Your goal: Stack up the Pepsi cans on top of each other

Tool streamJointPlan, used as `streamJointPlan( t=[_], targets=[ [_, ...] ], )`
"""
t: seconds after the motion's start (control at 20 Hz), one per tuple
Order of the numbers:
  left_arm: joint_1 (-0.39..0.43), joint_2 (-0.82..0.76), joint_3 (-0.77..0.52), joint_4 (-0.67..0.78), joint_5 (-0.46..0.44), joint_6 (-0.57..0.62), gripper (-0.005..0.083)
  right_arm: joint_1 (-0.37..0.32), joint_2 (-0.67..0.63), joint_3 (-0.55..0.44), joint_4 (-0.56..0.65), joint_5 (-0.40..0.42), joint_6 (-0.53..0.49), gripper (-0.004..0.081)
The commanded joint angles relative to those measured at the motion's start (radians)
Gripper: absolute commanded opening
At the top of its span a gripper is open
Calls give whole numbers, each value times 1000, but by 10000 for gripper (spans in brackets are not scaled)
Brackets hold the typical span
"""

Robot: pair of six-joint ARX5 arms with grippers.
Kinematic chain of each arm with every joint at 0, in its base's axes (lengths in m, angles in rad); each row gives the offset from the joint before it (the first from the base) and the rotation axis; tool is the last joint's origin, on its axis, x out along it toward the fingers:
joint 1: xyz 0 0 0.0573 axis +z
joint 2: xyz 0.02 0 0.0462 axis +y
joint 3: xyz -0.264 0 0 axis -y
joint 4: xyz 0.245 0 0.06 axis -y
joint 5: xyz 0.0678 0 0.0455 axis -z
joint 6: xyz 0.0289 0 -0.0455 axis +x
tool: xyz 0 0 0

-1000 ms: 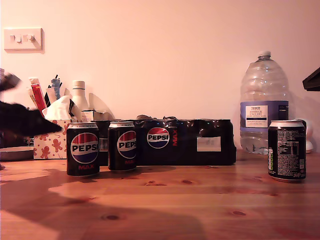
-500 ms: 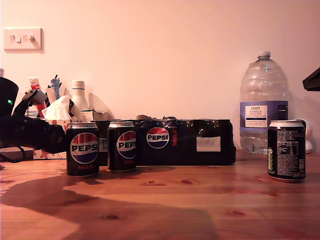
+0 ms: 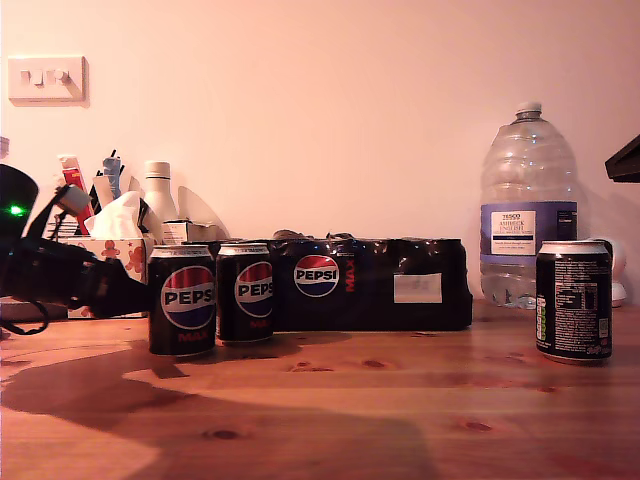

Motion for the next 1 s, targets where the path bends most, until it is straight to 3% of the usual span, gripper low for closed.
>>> streamJointPlan(
  t=[0.0,0.6,0.95],
  targets=[
    [-24,31,4,8,2,10,-21,5,10,6,8,0,-3,-12],
    [-124,31,4,-5,12,25,-21,5,10,5,8,0,-3,-12],
    [-166,31,4,-67,64,17,-21,5,10,5,8,0,-4,-12]
  ],
)
